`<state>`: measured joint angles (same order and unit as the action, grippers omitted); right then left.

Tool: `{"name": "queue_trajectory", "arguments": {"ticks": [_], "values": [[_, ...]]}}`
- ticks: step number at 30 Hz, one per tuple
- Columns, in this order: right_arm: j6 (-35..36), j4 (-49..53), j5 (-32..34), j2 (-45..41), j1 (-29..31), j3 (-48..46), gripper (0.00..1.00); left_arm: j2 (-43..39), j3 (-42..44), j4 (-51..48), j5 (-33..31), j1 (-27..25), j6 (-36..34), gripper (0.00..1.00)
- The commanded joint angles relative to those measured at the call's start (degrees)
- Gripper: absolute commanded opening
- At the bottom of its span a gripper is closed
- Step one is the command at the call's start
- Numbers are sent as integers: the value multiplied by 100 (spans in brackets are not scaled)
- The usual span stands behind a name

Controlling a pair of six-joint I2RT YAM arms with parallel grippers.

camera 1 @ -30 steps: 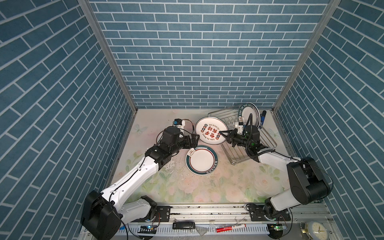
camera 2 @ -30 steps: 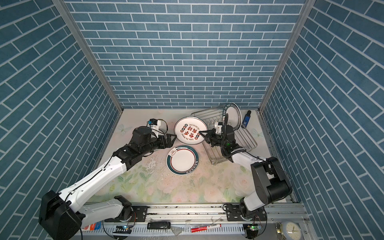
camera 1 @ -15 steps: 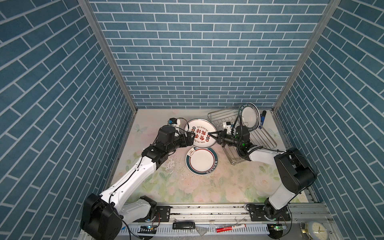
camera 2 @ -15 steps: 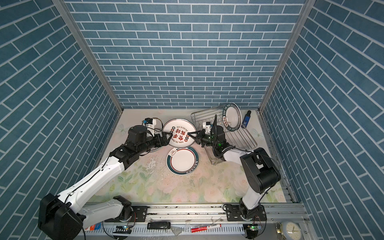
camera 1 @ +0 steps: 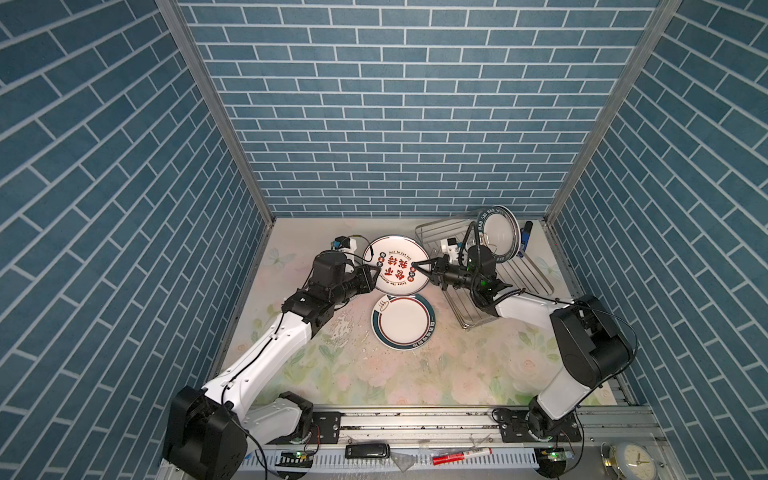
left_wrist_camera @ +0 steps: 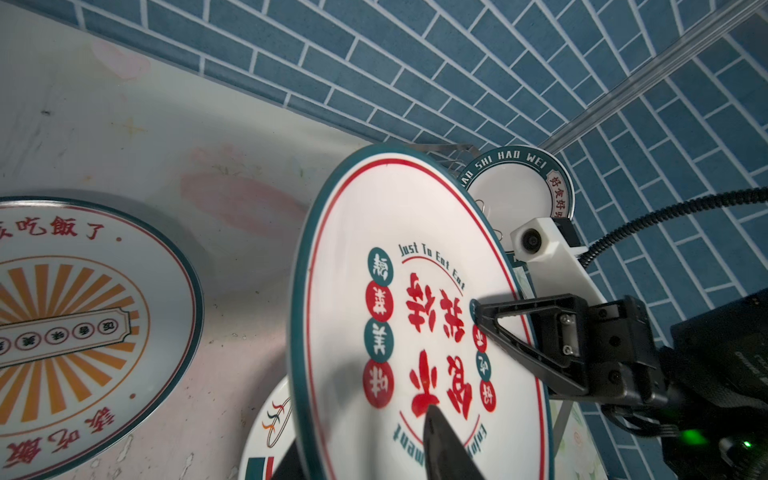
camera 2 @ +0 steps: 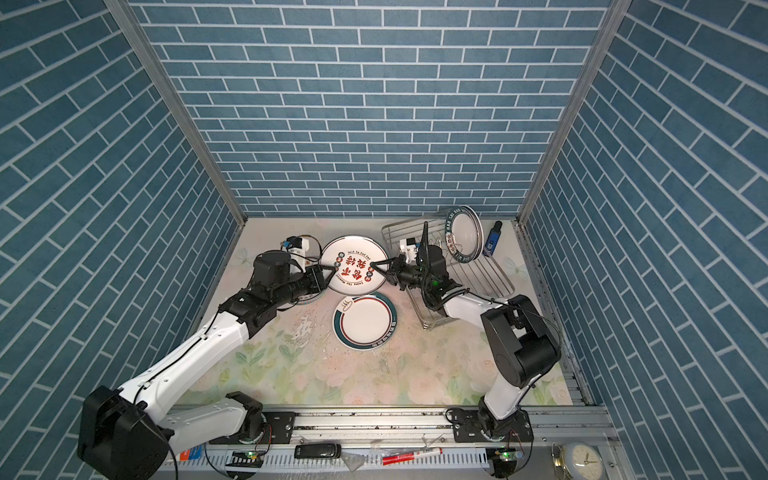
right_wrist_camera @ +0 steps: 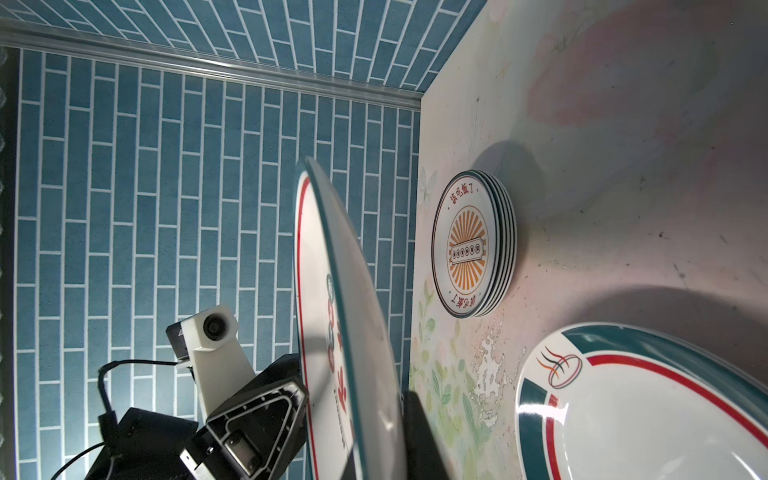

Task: Unload the plates from the dish rack
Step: 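Carry the red-lettered plate toward the left gripper while the left gripper grasps its rim, then open the right gripper and withdraw it to the rack while left gripper holds plate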

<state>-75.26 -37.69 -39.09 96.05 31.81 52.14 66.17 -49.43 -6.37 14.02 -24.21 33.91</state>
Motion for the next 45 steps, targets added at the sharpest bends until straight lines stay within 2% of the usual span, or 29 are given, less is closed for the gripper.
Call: {"name": "queue_trajectory", "arguments": {"ticks": [1, 5, 13, 16, 19, 24, 25, 27, 29, 30, 31, 33, 34, 41, 45], "values": [[550, 206, -50, -214, 150, 331, 0, 3, 109, 216, 405, 33, 85, 33], [628, 230, -99, -157, 204, 402, 0, -1, 344, 710, 991, 312, 484, 29], [1191, 757, -165, -177, 424, 697, 2, 106, 296, 734, 1209, 382, 556, 16], [1361, 938, -191, -204, 466, 796, 8, 100, 238, 623, 1237, 394, 560, 10], [1472, 1060, -204, -249, 473, 839, 20, 89, 248, 603, 1248, 408, 567, 1], [1868, 1582, -100, -427, 475, 1020, 33, 11, 181, 417, 1296, 509, 539, 0], [1974, 1695, -61, -482, 475, 1047, 38, -11, 159, 370, 1313, 521, 517, 0], [2159, 1970, 58, -591, 475, 1112, 55, -98, 86, 188, 1309, 555, 432, 0], [2357, 2221, 140, -678, 464, 1171, 58, -178, 33, 60, 1337, 599, 386, 0], [2442, 2367, 202, -718, 466, 1211, 67, -221, -11, -57, 1343, 625, 349, 0], [2543, 2526, 255, -756, 457, 1252, 83, -263, -48, -148, 1334, 653, 325, 0], [2689, 2748, 348, -831, 457, 1303, 89, -333, -79, -286, 1351, 722, 255, 0], [2782, 2911, 445, -888, 453, 1324, 99, -373, -102, -383, 1338, 750, 197, 0], [3715, 4555, 1591, -1262, 458, 1670, 99, -616, -374, -1209, 1141, 953, -261, 0], [4345, 5852, 3036, -1585, 475, 1922, 99, -879, -653, -2153, 225, 958, -607, 0]]}}
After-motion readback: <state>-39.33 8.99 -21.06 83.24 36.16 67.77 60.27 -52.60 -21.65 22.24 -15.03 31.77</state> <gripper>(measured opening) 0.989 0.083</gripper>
